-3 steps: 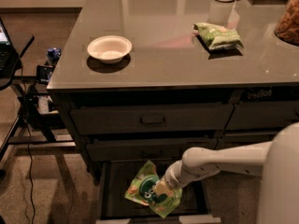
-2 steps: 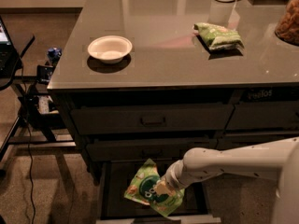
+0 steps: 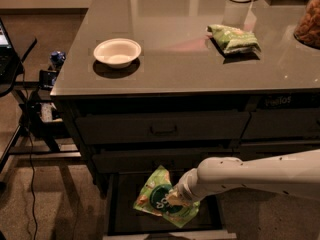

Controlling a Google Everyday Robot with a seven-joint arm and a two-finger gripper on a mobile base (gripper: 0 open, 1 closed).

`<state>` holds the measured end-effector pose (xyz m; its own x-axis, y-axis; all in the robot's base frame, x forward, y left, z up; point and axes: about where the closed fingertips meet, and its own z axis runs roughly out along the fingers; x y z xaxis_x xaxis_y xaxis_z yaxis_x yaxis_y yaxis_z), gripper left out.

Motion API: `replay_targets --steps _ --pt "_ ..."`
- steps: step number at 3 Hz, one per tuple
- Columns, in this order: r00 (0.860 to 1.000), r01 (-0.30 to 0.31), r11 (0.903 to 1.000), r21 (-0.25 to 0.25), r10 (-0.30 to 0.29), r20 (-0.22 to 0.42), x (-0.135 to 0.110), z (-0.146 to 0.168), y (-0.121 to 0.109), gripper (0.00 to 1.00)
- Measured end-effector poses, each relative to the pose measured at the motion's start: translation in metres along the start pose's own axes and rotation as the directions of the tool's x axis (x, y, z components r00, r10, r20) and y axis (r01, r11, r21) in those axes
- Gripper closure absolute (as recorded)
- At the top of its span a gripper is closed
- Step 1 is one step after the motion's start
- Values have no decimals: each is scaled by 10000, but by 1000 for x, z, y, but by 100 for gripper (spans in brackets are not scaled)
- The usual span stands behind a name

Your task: Pick green rice chip bag from bottom drawer and place on counter

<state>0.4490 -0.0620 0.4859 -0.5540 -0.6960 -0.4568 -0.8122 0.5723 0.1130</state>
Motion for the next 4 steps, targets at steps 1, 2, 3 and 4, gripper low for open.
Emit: replay_targets --steps 1,2,3,4 --pt "10000 28 10000 81 -29 76 -3 -7 0 100" --pt "9995 163 9992 365 -173 260 -7 -27 1 100" --pt "9993 159 9982 583 -179 342 -11 -44 3 100" --pt "9988 204 9956 914 -244 421 -20 -67 2 100"
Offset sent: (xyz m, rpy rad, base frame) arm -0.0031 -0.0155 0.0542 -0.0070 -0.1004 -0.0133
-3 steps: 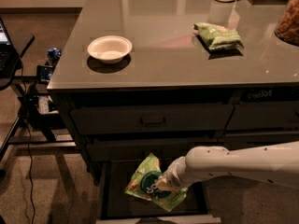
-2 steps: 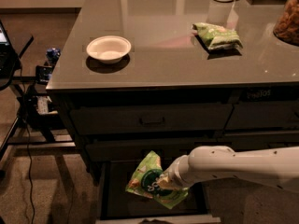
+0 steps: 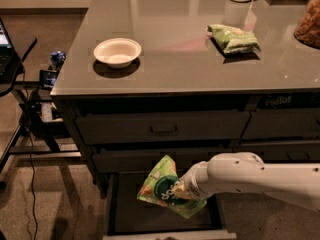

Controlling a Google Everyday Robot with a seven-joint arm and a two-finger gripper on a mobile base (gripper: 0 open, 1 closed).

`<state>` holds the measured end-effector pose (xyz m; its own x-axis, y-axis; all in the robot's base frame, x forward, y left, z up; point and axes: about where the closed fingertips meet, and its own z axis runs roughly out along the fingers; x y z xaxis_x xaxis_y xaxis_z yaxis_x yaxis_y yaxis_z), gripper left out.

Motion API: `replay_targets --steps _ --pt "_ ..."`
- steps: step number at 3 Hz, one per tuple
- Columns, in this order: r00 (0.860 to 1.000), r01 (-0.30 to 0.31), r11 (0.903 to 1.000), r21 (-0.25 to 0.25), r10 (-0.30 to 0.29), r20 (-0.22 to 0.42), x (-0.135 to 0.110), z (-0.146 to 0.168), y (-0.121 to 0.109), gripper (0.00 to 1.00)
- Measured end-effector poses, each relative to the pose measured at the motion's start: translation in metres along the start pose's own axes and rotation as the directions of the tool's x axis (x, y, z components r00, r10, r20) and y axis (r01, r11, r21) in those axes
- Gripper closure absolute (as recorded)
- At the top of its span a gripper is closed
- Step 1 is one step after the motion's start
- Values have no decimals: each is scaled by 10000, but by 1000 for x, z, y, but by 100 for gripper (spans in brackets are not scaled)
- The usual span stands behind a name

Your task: Pick green rice chip bag from bottom drawer and place on counter

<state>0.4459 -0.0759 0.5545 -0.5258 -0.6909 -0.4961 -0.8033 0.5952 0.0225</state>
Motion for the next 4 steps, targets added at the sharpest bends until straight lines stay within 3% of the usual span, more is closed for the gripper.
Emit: replay_targets --steps 1,2,4 --pt "9988 353 9948 952 -384 312 -27 -45 -7 100" --pt "9988 353 9948 955 -385 314 -28 -45 -8 100" --pt "9928 560 9867 1524 -712 964 -53 -102 -13 100"
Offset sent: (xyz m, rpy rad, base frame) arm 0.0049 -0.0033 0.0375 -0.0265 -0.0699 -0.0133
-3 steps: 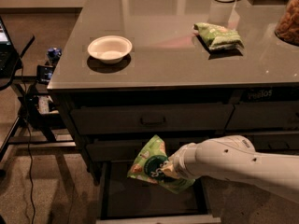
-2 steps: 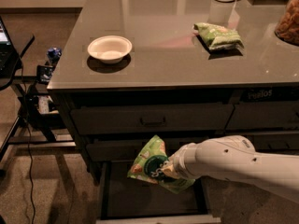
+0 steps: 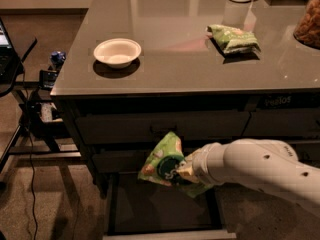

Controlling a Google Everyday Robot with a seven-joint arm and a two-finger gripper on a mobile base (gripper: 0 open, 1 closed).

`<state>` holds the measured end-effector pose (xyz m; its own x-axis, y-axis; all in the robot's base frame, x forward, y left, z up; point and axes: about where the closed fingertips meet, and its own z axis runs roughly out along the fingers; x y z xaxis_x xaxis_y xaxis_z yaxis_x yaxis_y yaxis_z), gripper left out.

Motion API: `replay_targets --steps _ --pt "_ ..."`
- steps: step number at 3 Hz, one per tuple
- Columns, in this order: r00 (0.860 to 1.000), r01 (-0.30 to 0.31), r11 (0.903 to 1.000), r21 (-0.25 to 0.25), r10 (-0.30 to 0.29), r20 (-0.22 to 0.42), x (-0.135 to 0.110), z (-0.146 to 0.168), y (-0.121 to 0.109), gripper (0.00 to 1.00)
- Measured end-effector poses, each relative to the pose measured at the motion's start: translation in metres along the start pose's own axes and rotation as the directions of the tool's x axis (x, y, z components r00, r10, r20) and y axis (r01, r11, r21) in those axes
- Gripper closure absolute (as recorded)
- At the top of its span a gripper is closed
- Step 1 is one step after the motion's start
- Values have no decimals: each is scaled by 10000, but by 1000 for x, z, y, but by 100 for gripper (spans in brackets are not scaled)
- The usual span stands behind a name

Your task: Pick green rice chip bag from bottom drawer and place on counter

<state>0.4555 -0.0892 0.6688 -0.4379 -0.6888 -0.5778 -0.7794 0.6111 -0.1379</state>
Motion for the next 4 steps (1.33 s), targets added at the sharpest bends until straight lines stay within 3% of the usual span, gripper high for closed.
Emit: replay_targets --steps 2,4 --pt "9942 784 9914 1045 -854 646 -45 -69 -19 100" --pt "9928 912 9869 1332 -1006 656 -51 -76 -29 100"
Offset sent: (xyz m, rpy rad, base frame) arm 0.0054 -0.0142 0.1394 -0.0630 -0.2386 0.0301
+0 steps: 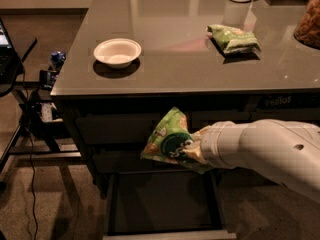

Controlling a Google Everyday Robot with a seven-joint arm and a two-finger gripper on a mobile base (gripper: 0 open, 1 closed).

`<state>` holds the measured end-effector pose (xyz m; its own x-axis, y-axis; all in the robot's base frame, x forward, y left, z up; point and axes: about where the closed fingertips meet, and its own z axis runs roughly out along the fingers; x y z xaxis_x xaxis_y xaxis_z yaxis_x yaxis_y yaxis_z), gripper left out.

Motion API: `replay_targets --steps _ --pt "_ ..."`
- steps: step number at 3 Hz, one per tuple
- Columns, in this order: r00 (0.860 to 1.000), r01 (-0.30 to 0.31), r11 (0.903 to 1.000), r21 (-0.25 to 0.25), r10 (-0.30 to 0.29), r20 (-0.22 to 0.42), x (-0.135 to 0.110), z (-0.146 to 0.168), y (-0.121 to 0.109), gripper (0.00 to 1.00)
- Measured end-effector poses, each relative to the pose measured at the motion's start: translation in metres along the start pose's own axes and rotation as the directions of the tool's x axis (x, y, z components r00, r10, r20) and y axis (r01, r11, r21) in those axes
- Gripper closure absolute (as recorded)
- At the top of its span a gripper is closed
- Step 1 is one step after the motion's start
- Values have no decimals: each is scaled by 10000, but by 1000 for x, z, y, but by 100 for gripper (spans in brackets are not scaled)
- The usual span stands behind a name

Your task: Pick green rice chip bag from bottom drawer and place on counter

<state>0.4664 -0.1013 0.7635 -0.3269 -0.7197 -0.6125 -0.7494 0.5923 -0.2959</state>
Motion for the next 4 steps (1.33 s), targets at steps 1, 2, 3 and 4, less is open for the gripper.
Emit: replay_targets --steps 1,2,3,4 --pt "9996 228 9988 424 -234 128 -15 -12 -23 100" --pt "9988 441 9945 946 -460 190 -30 -26 -50 100" --pt "9974 655 9833 1697 -696 181 -53 -48 -84 100" --pt "9932 1155 9604 2537 -1159 -132 -76 -73 -113 100"
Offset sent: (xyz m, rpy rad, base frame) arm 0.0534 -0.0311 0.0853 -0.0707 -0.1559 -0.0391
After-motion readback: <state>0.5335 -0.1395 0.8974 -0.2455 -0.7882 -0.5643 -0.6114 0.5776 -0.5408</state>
